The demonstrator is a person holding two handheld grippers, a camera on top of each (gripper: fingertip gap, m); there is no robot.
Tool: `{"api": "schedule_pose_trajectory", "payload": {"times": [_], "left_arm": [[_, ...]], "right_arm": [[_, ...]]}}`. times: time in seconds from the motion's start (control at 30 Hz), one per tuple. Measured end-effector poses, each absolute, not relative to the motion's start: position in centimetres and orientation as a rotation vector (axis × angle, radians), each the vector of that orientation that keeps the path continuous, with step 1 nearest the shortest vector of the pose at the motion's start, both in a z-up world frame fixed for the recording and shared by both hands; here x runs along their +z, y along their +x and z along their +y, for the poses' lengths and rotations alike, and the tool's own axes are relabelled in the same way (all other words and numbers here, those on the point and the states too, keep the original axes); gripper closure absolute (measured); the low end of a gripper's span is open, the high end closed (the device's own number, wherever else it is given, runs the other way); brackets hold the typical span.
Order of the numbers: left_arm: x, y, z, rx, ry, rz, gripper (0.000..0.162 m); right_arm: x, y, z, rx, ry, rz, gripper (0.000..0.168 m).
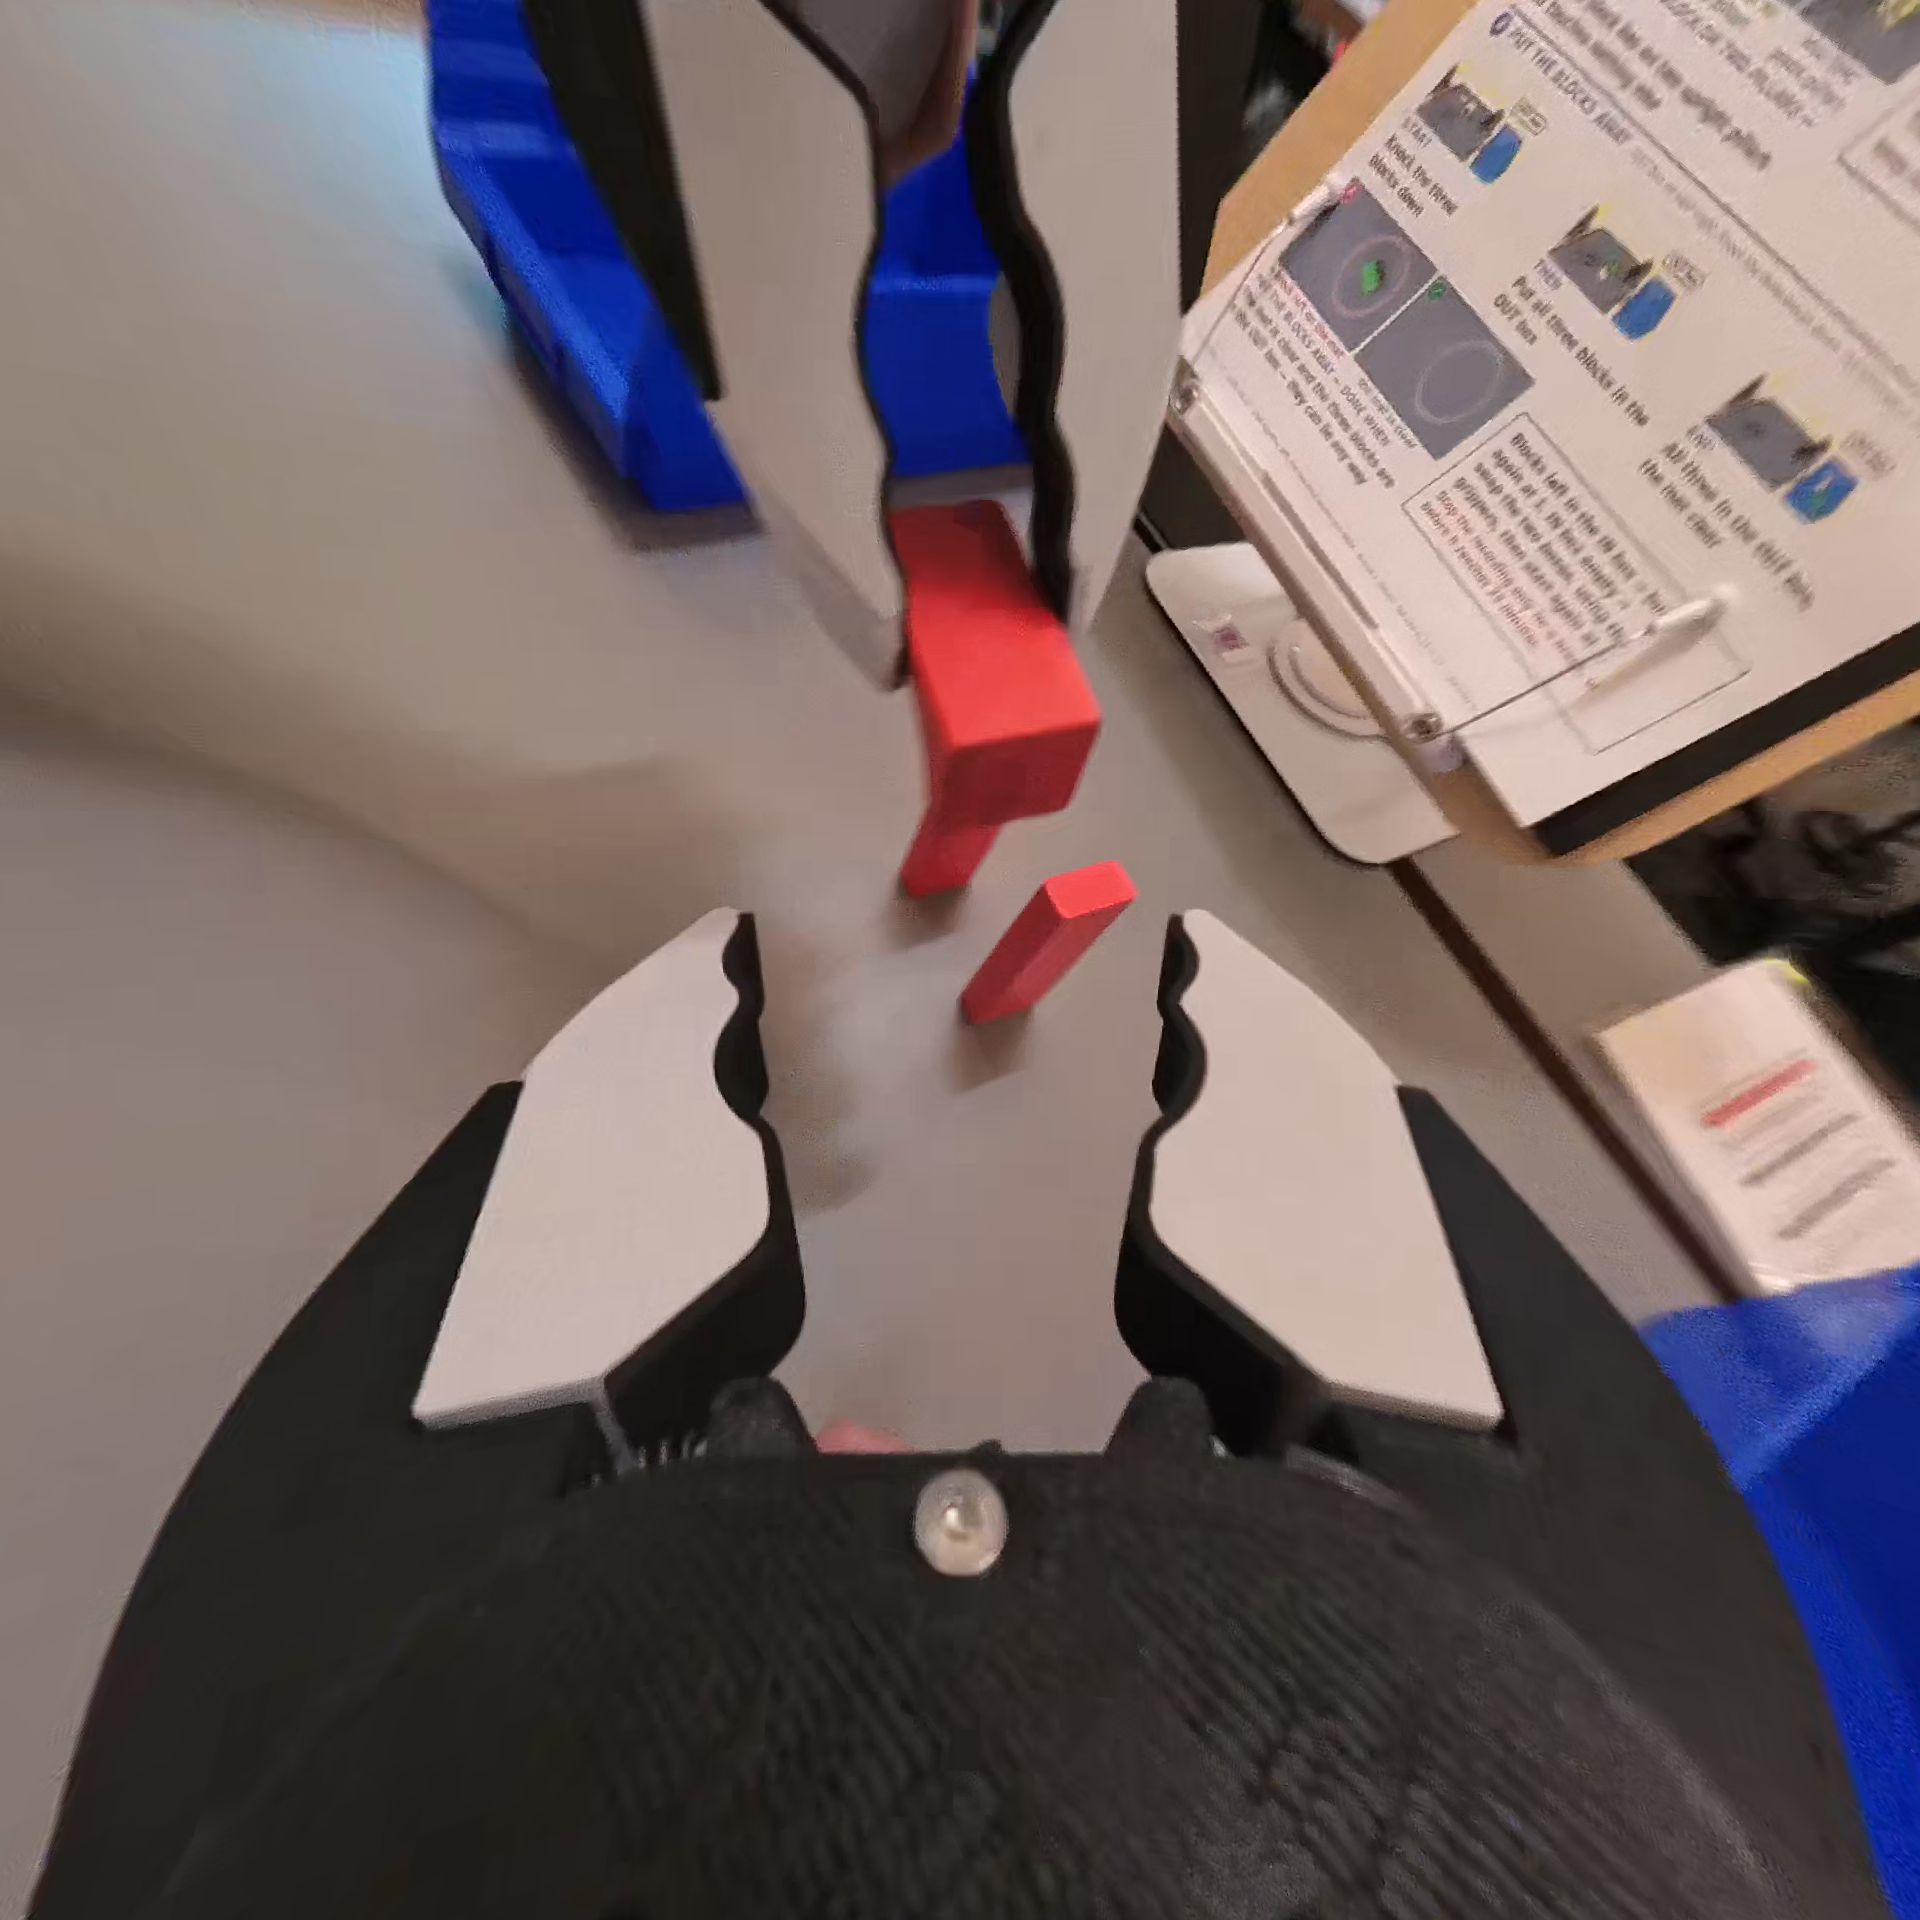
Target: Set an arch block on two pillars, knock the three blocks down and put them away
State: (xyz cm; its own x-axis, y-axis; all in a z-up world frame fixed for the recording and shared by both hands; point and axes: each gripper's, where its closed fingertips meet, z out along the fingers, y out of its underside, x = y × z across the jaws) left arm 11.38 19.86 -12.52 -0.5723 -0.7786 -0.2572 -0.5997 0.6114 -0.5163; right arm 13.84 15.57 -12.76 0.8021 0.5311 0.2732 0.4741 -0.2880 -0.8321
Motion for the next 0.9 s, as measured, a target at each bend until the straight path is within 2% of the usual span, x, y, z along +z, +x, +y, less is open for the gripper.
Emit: {"api": "schedule_pose_trajectory", "payload": {"times": [0.03, 0.43, 0.9], "left_arm": [[-12.6, 11.7, 20.6, -0.523, -1.111, 2.367, 0.129], [-17.1, 14.0, 24.5, -0.575, -1.235, 2.373, 0.129], [-18.4, 14.2, 25.0, -0.537, -1.272, 2.399, 0.129]], "right_arm": [[-12.9, 13.8, 15.1, 0.14, -1.9, -0.709, 0.093], [-14.9, 16.3, 12.3, 0.319, -1.768, -0.461, 0.094], [-15.4, 16.5, 12.0, 0.322, -1.774, -0.485, 0.094]]}}
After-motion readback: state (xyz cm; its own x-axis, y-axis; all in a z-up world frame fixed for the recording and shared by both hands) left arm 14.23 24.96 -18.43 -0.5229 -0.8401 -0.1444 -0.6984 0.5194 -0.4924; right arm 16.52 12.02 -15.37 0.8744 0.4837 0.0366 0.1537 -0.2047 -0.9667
